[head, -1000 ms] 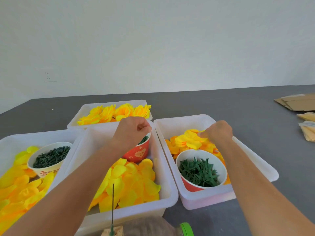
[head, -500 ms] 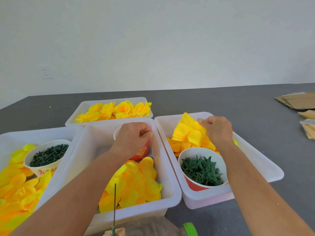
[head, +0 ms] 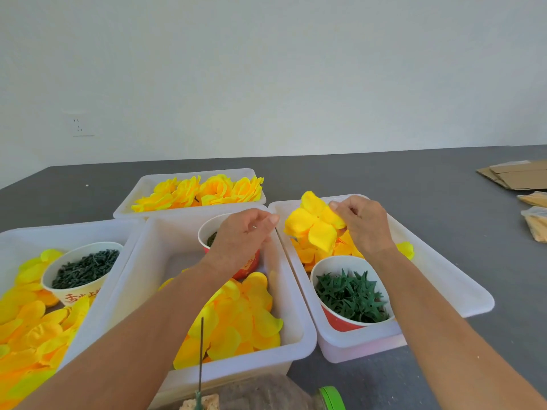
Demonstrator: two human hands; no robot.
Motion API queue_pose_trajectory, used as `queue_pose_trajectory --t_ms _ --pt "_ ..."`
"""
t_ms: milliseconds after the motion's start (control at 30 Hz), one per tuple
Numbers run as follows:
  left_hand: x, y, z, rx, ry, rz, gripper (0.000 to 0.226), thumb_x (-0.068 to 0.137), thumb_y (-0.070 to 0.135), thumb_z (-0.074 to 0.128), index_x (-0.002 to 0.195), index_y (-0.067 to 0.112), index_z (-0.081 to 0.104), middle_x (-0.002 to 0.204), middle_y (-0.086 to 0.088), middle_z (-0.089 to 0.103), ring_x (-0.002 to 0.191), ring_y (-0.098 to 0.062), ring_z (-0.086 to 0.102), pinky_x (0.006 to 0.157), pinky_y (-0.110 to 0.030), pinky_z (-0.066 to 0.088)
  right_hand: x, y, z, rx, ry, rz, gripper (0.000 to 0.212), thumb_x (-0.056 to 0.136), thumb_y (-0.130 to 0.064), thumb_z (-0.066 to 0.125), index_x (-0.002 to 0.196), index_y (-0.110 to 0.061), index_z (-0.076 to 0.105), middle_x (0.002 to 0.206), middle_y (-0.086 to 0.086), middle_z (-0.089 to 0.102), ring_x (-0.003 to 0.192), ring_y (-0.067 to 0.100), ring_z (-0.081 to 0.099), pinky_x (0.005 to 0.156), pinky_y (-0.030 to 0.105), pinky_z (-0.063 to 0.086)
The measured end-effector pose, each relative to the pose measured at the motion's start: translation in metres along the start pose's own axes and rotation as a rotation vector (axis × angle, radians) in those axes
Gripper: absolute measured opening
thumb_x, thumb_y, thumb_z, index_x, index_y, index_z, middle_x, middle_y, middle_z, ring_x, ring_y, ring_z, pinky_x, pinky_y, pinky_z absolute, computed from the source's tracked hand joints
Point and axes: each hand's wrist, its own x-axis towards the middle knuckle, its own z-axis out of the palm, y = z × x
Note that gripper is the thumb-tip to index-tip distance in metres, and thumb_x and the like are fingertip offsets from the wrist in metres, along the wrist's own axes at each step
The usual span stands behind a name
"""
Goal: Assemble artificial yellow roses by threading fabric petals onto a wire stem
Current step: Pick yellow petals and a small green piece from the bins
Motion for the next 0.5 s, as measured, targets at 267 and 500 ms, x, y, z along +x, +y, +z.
queue_pose_trajectory --t_ms 267,500 --pt "-0.003 0.006 0.013 -0.172 -0.180 0.090 0.017 0.091 0.030 0.056 0.107 0.030 0.059 0.095 0.018 0.064 0.081 0.015 0.059 0.068 -0.001 0.044 -0.006 -0.005 0.006 0.273 -0.198 0.028 0.015 0.092 -0.010 0.055 0.086 0.002 0.059 0.079 0.024 0.058 0.071 0.032 0.054 0.059 0.039 0.053" --pt "-0.005 0.004 0.017 -0.240 -0.354 0.069 0.038 0.092 0.030 0.055 0.129 0.033 0.048 0.120 0.017 0.060 0.109 0.001 0.056 0.084 -0.007 0.044 -0.004 -0.007 0.010 0.421 -0.174 0.290 0.019 0.101 -0.017 0.036 0.097 -0.004 0.050 0.096 0.022 0.056 0.087 0.034 0.059 0.074 0.044 0.055"
